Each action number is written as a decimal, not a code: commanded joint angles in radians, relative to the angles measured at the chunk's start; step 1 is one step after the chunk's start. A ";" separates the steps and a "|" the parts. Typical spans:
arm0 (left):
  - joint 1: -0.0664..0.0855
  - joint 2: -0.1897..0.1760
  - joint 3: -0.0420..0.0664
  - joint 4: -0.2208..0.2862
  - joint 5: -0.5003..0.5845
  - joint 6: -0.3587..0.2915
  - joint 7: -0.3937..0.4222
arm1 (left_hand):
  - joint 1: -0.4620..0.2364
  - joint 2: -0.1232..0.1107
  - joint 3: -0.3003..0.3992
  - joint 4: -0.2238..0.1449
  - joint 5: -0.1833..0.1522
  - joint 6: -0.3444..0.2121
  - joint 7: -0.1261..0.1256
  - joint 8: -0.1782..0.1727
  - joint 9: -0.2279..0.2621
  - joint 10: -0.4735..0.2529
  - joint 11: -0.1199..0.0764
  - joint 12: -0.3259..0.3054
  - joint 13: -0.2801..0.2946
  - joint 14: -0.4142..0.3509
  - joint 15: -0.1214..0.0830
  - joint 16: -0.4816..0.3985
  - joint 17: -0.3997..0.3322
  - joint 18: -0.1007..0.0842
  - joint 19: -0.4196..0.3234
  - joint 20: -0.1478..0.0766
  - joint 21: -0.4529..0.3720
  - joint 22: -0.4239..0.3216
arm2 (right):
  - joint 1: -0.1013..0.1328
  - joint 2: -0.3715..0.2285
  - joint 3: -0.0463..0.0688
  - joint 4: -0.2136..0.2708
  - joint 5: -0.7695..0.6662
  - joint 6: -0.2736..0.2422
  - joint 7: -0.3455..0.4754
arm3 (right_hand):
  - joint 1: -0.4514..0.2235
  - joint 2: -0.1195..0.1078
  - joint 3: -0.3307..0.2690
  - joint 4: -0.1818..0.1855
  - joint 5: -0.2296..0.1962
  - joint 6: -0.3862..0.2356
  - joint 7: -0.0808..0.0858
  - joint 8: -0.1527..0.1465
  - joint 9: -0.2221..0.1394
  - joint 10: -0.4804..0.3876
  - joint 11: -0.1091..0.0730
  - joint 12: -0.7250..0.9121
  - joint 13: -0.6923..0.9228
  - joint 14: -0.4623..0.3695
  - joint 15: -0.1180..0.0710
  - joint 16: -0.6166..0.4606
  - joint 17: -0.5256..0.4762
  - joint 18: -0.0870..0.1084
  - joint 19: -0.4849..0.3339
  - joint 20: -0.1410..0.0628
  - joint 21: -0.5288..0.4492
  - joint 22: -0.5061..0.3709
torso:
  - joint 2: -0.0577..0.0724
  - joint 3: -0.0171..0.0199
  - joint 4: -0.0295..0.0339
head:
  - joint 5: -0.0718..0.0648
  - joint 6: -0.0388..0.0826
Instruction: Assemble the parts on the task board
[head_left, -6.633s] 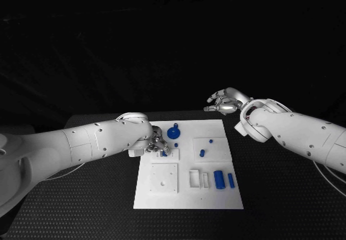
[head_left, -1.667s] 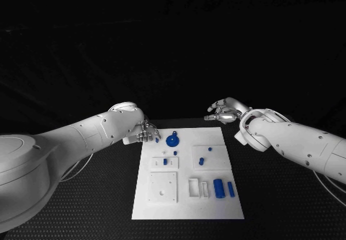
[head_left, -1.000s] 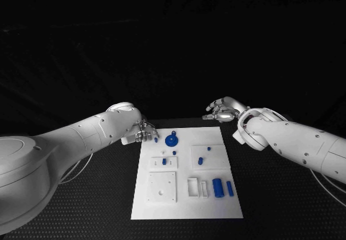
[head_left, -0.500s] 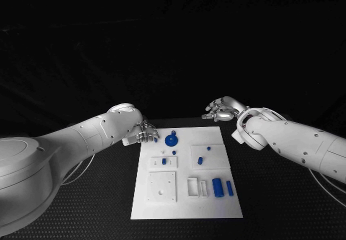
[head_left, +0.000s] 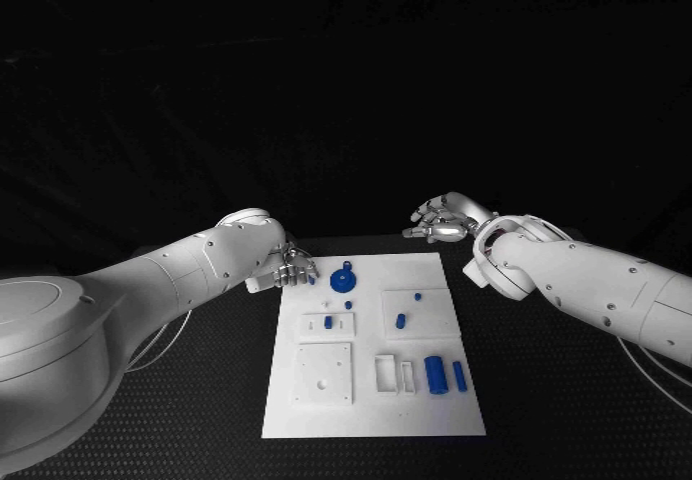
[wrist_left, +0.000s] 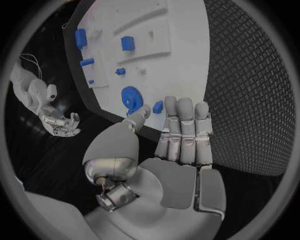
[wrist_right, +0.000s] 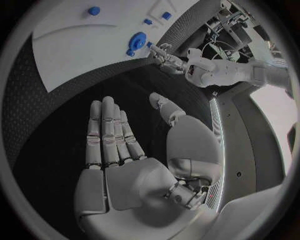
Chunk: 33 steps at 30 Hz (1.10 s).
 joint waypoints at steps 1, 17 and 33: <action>-0.002 0.006 0.000 -0.003 0.010 -0.008 0.014 | 0.000 0.012 -0.001 -0.006 -0.005 -0.004 0.004 0.007 -0.001 -0.004 0.000 0.004 0.001 -0.003 -0.001 0.003 0.002 -0.004 -0.002 -0.075 -0.003 0.002 | 0.000 0.000 0.001 0.003 0.003 0.007 0.010 | 0.007 0.006 -0.007 -0.002 -0.002 -0.007 0.040 0.006 -0.002 0.006 0.002 -0.007 -0.008 -0.001 0.008 -0.008 -0.002 -0.016 -0.001 0.006 -0.007 -0.001 | 0.001 -0.0003 0.0000 | -0.002 0.000; -0.008 0.011 0.000 -0.016 0.021 -0.010 0.022 | 0.011 0.046 -0.003 -0.021 -0.007 -0.003 0.002 0.016 -0.010 -0.001 -0.001 0.005 0.005 0.000 -0.003 0.004 0.007 -0.004 0.002 -0.076 -0.005 0.009 | 0.000 0.000 0.001 0.004 0.003 0.010 0.008 | 0.009 0.006 -0.009 -0.001 -0.002 -0.007 0.041 0.007 -0.004 0.009 0.003 -0.012 -0.022 0.001 0.010 -0.018 -0.004 -0.014 -0.003 0.009 -0.013 -0.001 | 0.000 -0.0005 0.0009 | -0.001 -0.007; -0.008 0.012 0.000 -0.023 0.059 0.013 0.041 | 0.057 0.108 0.005 -0.076 0.011 0.034 -0.009 0.058 -0.011 0.009 -0.011 0.008 0.011 0.005 -0.007 0.009 0.016 -0.006 0.009 -0.079 -0.006 0.023 | 0.000 0.003 0.001 0.000 0.003 0.014 0.006 | 0.008 0.006 -0.010 0.000 -0.003 -0.007 0.041 0.007 -0.005 0.010 0.004 -0.012 -0.027 0.002 0.010 -0.020 -0.005 -0.014 -0.003 0.010 -0.015 -0.001 | 0.000 0.0000 0.0014 | 0.002 -0.008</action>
